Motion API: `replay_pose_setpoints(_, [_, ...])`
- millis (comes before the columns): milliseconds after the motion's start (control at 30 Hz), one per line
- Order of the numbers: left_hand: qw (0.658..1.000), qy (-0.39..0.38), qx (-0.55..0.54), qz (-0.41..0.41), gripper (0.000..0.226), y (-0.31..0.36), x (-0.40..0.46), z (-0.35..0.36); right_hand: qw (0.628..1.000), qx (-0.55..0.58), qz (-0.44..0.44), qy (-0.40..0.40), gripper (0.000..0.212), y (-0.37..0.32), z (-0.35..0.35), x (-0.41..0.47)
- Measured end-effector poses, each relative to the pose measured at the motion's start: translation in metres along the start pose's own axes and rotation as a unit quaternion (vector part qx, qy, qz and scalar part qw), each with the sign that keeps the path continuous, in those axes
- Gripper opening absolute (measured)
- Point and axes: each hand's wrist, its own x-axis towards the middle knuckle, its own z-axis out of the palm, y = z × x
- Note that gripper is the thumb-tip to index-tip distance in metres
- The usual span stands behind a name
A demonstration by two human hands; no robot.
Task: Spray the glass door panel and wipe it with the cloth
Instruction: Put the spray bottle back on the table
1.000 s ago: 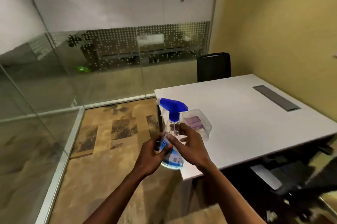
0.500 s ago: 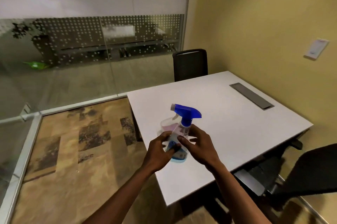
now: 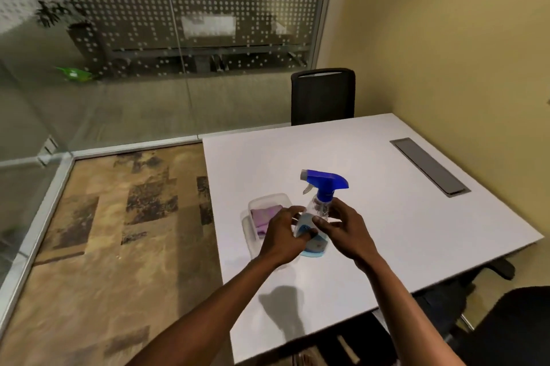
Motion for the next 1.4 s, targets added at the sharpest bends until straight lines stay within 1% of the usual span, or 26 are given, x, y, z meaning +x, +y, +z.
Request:
replay_pose_setpoints(167, [0.999,0.016,0.019,-0.039,0.052,0.010,0.040,0.035,0.999,-0.009,-0.016,-0.052,0.037,0.034,-0.032,0.047])
replay_pose_setpoints(267, [0.998,0.008,0.030,-0.052,0.053,0.010,0.058,0.056,0.998,0.001,-0.012,-0.061,0.036,0.060,-0.045,0.067])
replay_pose_setpoints(467, [0.994,0.015,0.050,-0.097,0.072,0.008,0.072,0.095,0.996,0.005,-0.013,-0.090,0.033,0.106,-0.065,0.091])
replay_pose_setpoints(633, [0.990,-0.043,0.064,-0.122,0.090,-0.004,0.075,0.114,0.996,0.007,-0.006,-0.087,0.033,0.142,-0.068,0.099])
replay_pose_setpoints(800, [0.984,-0.076,0.077,-0.139,0.097,-0.013,0.082,0.126,0.996,0.009,-0.004,-0.091,0.036,0.166,-0.063,0.104])
replay_pose_setpoints(1067, [0.978,-0.086,0.085,-0.170,0.098,-0.026,0.087,0.140,0.994,0.000,0.007,-0.106,0.033,0.194,-0.051,0.111])
replay_pose_setpoints(1167, [0.975,-0.092,0.094,-0.179,0.099,-0.030,0.088,0.143,0.994,0.000,0.012,-0.110,0.037,0.201,-0.050,0.112])
replay_pose_setpoints(1400, [0.971,-0.119,0.114,-0.176,0.105,-0.038,0.089,0.144,0.993,0.007,0.008,-0.117,0.039,0.210,-0.048,0.115])
